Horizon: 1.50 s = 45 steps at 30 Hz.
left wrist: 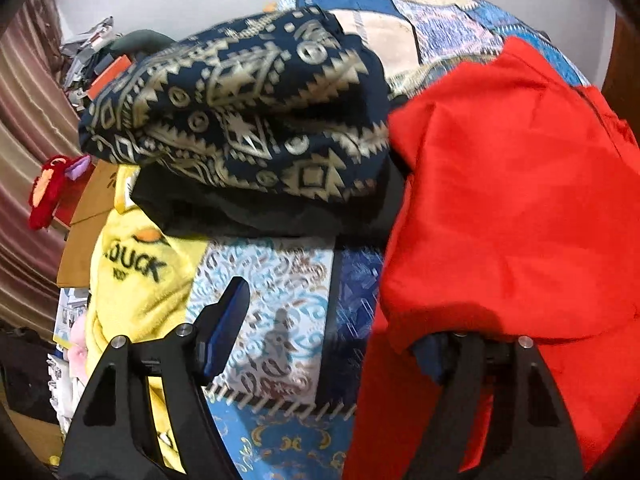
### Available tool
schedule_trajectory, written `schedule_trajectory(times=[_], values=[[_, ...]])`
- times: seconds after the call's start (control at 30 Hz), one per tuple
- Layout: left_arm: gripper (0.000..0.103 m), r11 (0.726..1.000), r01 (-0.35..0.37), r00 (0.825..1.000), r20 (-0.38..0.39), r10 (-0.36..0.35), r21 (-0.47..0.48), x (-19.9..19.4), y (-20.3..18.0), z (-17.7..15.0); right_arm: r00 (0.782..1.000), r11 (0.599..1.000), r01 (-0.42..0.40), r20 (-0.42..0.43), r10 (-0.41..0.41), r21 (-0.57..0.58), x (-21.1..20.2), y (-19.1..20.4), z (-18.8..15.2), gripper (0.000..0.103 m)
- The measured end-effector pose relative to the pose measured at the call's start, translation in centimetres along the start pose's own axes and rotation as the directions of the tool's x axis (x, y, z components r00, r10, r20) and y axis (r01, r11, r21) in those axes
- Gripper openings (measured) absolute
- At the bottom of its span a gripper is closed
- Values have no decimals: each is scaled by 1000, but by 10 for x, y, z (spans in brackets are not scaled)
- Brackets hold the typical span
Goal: Fold large clothes
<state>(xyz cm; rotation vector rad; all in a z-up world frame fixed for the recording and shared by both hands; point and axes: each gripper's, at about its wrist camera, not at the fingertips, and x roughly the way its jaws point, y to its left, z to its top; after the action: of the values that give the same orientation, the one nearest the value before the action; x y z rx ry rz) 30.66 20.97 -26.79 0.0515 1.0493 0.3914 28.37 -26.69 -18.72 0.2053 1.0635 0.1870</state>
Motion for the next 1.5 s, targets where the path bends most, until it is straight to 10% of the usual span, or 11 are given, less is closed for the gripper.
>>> schedule_trajectory(times=[0.27, 0.53, 0.8, 1.13, 1.5], values=[[75, 994, 101, 995, -31, -100, 40, -28, -2, -17, 994, 995, 96, -50, -96, 0, -6, -14, -20, 10], [82, 972, 229, 969, 79, -233, 62, -96, -9, -8, 982, 979, 188, 3, -189, 75, -49, -41, -35, 42], [90, 955, 280, 933, 206, -296, 101, -143, -41, 13, 967, 941, 246, 12, -256, 232, -83, -102, -63, 46], [90, 930, 320, 925, 153, -348, 178, -138, -108, 10, 985, 797, 169, -64, -162, 580, -97, -194, -129, 46], [90, 913, 373, 916, 91, -390, 163, -126, -131, 1, 996, 709, 66, -1, -92, 703, -73, -220, -127, 46]])
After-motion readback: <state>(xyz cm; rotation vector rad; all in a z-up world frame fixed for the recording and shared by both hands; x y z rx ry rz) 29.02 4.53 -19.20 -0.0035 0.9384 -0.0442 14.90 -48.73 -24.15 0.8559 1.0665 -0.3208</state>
